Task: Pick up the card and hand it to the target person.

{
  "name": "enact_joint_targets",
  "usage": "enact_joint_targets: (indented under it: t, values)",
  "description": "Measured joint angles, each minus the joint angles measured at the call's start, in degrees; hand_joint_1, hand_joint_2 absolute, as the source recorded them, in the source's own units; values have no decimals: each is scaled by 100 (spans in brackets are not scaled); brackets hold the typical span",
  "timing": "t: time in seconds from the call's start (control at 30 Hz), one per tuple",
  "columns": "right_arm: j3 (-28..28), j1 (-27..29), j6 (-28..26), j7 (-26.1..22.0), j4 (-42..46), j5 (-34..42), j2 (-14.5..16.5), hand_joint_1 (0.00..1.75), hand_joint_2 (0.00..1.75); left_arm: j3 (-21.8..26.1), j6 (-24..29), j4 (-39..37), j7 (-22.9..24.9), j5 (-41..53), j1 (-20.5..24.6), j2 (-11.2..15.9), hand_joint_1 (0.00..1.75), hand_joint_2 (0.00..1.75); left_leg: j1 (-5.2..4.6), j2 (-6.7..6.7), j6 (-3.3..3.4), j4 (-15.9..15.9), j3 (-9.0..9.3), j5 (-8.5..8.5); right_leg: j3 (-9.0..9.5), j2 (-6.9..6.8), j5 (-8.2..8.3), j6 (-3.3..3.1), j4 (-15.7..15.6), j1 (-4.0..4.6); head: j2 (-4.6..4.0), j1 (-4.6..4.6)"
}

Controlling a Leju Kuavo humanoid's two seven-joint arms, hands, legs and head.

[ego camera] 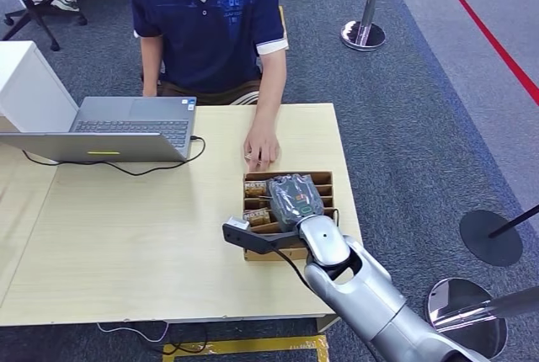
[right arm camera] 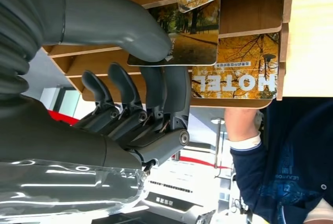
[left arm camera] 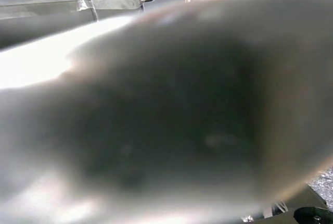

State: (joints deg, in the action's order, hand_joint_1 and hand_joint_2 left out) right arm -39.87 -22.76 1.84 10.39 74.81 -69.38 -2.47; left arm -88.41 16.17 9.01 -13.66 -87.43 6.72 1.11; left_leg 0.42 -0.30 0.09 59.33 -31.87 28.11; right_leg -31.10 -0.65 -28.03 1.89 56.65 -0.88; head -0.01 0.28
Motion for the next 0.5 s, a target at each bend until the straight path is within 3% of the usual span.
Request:
enact_joint_targets:
  t: [0.3, 0.43, 0.5]
  values:
    - [0, 0, 0, -1, 1, 5, 0, 155, 175, 0, -16, 0, -22, 3, 0, 0, 0, 0, 0, 0, 0, 0, 0, 0, 0, 0, 0, 0, 0, 0, 1, 0]
    - [0, 0, 0, -1, 1, 5, 0, 154, 175, 0, -180, 0, -148, 78, 0, 2, 0, 175, 0, 0, 0, 0, 0, 0, 0, 0, 0, 0, 0, 0, 1, 0]
    - [0, 0, 0, -1, 1, 5, 0, 154, 175, 0, -283, 0, -243, 108, 0, 10, 0, 175, 0, 0, 0, 0, 0, 0, 0, 0, 0, 0, 0, 0, 1, 1]
